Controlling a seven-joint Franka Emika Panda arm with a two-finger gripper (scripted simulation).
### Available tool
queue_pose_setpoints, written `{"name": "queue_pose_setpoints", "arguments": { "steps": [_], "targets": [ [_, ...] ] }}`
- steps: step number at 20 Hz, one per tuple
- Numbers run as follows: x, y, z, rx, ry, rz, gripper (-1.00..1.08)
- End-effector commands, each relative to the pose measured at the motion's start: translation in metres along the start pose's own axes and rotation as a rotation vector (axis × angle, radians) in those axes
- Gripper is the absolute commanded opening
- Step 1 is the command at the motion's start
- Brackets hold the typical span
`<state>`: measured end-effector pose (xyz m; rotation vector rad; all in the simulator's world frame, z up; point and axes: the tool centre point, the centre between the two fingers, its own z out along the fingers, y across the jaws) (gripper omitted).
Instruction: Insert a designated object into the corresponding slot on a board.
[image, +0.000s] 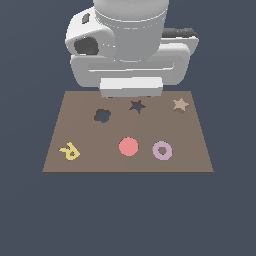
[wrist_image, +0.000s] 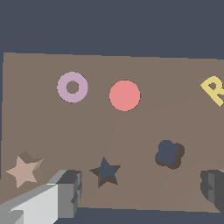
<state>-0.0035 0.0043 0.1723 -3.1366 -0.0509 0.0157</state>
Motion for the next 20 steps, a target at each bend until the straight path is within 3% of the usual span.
{"name": "queue_pose_setpoints", "arguments": {
  "steps": [1, 10, 20],
  "targets": [
    [0.0, 0.0, 0.0, 0.0, 0.0, 0.0, 1.0],
    [-0.011, -0.027, 0.018, 0.0, 0.002, 0.003, 1.0],
    [-0.041, -0.111, 0.075, -0.001, 0.006, 0.013, 1.0]
  ]
}}
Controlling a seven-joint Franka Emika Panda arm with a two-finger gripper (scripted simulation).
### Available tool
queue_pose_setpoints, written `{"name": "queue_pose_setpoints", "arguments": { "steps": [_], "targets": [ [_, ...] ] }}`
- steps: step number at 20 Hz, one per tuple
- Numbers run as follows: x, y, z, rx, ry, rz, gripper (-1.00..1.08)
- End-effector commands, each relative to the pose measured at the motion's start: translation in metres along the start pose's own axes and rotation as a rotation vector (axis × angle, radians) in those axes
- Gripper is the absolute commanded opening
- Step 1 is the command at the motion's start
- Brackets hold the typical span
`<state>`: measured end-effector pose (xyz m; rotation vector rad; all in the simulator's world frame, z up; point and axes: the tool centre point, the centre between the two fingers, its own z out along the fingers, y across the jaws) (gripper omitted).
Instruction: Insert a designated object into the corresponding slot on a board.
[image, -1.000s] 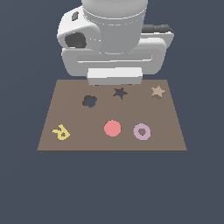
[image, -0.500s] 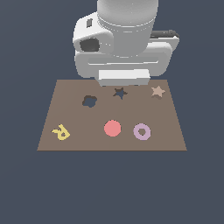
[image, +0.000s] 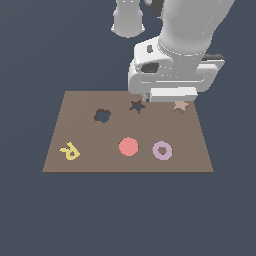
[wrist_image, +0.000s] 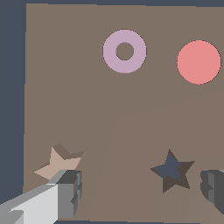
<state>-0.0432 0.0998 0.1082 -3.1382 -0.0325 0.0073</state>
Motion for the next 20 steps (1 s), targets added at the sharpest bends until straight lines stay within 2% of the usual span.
{"name": "queue_pose_setpoints", "arguments": {
  "steps": [1, 5, 10, 20],
  "targets": [
    [-0.009, -0.023, 0.016, 0.0, 0.001, 0.003, 1.0],
    [-0.019, -0.053, 0.036, -0.001, 0.003, 0.006, 1.0],
    [-0.026, -0.077, 0.052, -0.002, 0.004, 0.01, 1.0],
    [-0.028, -0.086, 0.06, -0.003, 0.004, 0.009, 1.0]
  ]
}}
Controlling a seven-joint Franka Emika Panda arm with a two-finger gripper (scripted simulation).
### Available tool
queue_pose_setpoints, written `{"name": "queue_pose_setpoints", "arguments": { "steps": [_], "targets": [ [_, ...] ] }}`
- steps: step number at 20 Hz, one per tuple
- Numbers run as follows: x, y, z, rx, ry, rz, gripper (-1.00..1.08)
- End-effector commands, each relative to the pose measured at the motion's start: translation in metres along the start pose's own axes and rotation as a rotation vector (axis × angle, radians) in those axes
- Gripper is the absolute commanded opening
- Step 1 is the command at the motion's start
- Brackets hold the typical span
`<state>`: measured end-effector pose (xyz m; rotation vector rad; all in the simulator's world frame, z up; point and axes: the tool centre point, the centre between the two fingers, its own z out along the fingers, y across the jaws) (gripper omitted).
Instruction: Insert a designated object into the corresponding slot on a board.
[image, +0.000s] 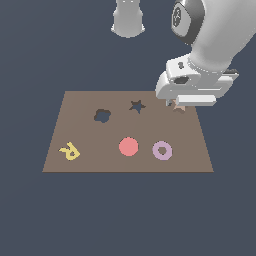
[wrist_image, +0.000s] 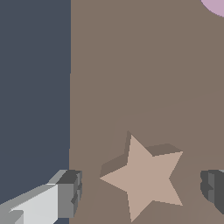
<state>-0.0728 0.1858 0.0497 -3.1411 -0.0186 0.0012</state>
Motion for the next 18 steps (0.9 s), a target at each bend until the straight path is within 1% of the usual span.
{"name": "queue_pose_setpoints", "arguments": {
  "steps": [1, 9, 10, 18],
  "targets": [
    [0.0, 0.0, 0.003, 0.0, 0.0, 0.0, 1.0],
    [0.0, 0.0, 0.02, 0.0, 0.0, 0.001, 1.0],
    [0.0, 0.0, 0.02, 0.0, 0.0, 0.001, -1.0],
    [0.0, 0.0, 0.02, 0.0, 0.0, 0.001, -1.0]
  ]
}}
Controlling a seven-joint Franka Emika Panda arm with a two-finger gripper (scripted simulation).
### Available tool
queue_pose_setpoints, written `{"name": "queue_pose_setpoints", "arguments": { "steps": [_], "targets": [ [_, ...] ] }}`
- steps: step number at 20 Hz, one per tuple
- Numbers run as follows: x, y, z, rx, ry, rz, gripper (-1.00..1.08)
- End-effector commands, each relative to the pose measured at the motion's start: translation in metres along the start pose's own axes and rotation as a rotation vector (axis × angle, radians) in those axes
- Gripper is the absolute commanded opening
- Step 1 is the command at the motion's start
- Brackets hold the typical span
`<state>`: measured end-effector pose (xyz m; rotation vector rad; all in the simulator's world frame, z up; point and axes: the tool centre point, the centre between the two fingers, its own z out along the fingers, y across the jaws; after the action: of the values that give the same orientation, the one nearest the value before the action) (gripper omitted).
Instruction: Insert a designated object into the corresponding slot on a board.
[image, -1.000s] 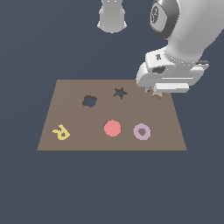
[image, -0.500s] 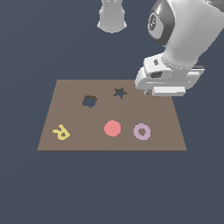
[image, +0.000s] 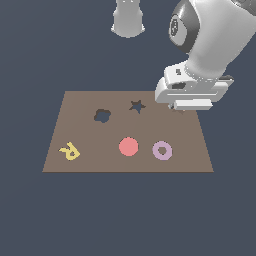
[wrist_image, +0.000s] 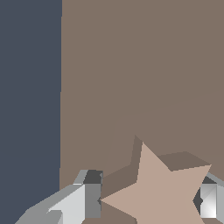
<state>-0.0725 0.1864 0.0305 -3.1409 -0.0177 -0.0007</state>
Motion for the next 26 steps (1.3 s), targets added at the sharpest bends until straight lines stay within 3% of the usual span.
{"name": "queue_pose_setpoints", "arguments": {
  "steps": [1, 14, 26],
  "targets": [
    [0.0, 0.001, 0.001, -0.001, -0.001, 0.001, -1.0],
    [-0.003, 0.004, -0.003, 0.0, -0.001, -0.032, -1.0],
    [-0.019, 0.028, -0.005, 0.001, -0.001, -0.238, -1.0]
  ]
}}
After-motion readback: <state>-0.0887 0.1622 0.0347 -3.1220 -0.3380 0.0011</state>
